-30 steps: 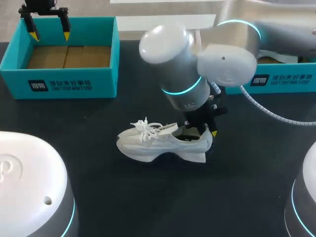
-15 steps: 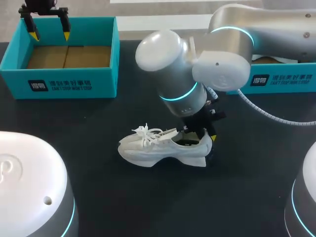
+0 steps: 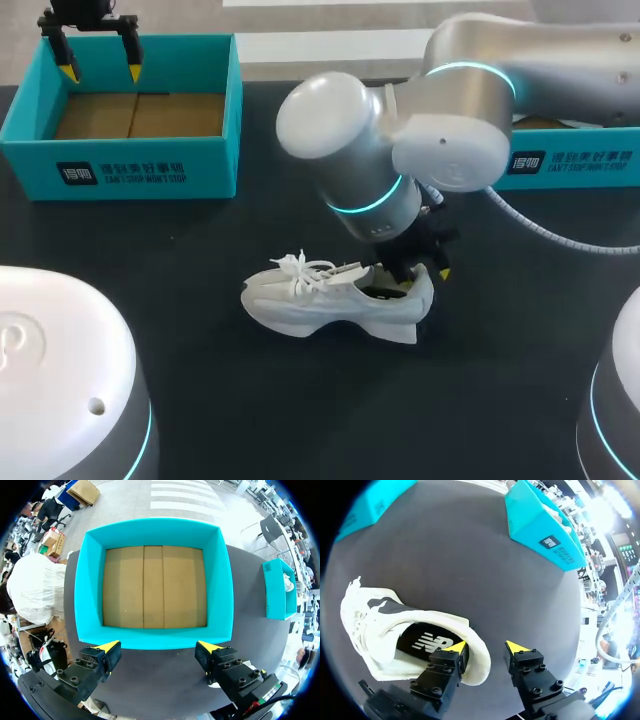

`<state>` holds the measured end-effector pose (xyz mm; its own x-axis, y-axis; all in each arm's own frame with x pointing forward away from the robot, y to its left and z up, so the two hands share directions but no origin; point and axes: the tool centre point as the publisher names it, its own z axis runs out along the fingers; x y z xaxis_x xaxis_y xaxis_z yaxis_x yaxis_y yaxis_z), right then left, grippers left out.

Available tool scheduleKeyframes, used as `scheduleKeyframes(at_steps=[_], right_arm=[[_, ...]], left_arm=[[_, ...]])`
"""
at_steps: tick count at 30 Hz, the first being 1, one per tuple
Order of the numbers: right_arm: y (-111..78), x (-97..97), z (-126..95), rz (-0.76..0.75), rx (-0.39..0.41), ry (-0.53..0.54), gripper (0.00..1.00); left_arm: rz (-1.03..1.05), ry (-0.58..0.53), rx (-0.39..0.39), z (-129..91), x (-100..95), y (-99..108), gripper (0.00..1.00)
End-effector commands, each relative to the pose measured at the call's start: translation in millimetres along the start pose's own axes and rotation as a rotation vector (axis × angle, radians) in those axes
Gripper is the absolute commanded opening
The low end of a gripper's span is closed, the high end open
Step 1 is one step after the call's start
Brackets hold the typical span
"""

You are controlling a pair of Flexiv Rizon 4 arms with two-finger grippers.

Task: Take the shoe out of the shoebox, open the shoe tongue, remove and reinsert the insole, then place the shoe into the shoebox

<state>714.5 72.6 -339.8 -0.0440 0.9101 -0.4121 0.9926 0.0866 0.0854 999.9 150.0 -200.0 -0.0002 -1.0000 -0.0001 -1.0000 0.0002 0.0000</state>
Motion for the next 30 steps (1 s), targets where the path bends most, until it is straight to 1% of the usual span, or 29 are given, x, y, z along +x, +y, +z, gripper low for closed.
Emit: scheduleKeyframes(at_steps=[1,2,4,6,7,8,11,12,27,28,30], right_arm=[[-4.4,-13.7,-22.6,-0.010,-0.038,0.018,0.50],[-4.3,-16.0,-26.9,-0.014,-0.046,0.028,0.50],[-3.9,-20.1,-34.2,-0.021,-0.068,0.036,0.55],[-2.9,-23.5,-43.5,-0.048,-0.096,0.053,0.78],[-2.0,-25.1,-50.2,-0.082,-0.119,0.064,0.93],[-1.5,-25.9,-54.7,-0.102,-0.133,0.068,1.00],[0.2,-27.1,-69.8,-0.204,-0.162,0.077,1.00],[1.1,-28.2,-73.2,-0.215,-0.159,0.043,1.00],[1.1,-28.2,-73.2,-0.215,-0.159,0.043,1.00],[1.2,-27.6,-77.9,-0.262,-0.213,0.091,1.00],[1.8,-30.7,-84.6,-0.327,-0.307,0.130,1.00]], left_arm=[[0.000,0.000,0.000,0.0,0.0,-0.1,1.00],[0.000,0.000,0.000,0.0,0.0,-0.1,1.00],[0.000,0.000,0.000,0.0,0.0,-0.1,1.00],[0.000,0.000,0.000,0.0,0.0,-0.1,1.00],[0.000,0.000,0.000,0.0,0.0,-0.1,1.00],[0.000,0.000,0.000,0.0,0.0,-0.1,1.00],[0.000,0.000,0.000,0.0,0.0,-0.1,1.00],[0.000,0.000,0.000,0.0,0.0,-0.1,1.00],[0.000,0.000,0.000,0.0,0.0,-0.1,1.00],[0.000,0.000,0.000,0.0,0.0,-0.1,1.00],[0.000,0.000,0.000,0.0,0.0,-0.1,1.00]])
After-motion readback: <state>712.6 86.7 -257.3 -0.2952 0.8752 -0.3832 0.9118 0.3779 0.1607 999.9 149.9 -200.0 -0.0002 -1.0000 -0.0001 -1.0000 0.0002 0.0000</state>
